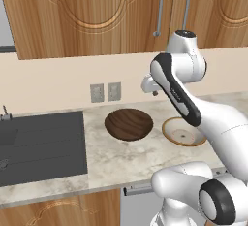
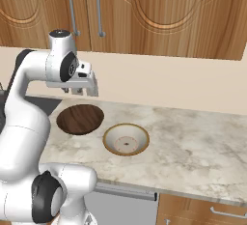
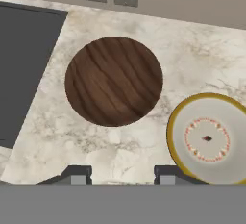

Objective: Open the cabinet. Pick the bowls from the counter and place them in the cabinet. Then close the cabinet.

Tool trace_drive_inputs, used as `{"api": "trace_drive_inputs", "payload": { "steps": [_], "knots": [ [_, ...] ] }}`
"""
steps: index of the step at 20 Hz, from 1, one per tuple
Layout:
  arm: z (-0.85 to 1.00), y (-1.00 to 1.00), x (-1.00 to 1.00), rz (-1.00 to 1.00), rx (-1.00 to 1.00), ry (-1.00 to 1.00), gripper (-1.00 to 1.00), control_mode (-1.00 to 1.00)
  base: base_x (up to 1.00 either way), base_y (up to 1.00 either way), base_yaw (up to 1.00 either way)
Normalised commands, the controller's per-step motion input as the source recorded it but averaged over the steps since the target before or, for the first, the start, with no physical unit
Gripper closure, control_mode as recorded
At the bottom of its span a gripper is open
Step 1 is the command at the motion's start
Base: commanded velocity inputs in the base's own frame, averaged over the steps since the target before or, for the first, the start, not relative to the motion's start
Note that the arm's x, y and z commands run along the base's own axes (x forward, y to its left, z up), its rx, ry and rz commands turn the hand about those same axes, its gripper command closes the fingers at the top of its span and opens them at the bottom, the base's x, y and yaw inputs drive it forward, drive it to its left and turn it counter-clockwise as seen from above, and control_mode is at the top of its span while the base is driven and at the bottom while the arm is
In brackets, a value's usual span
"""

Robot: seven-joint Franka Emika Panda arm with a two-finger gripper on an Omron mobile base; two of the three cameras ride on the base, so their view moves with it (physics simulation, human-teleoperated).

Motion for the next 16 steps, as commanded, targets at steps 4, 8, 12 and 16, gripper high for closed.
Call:
{"api": "trace_drive_inputs", "payload": {
  "steps": [4,8,12,16],
  "knots": [
    [0.03,0.0,-0.18,-0.01,0.0,-0.12,-1.0,-1.0,0.0,0.0,0.0],
    [0.71,-0.49,-0.31,0.05,0.09,-0.32,-1.0,-1.0,0.0,0.0,0.0],
    [0.94,-0.33,-0.23,0.0,0.07,-0.08,-1.0,-1.0,0.0,0.0,0.0],
    [0.81,-0.04,-0.23,0.0,0.0,-0.09,-1.0,-1.0,0.0,0.0,0.0]
  ]
}}
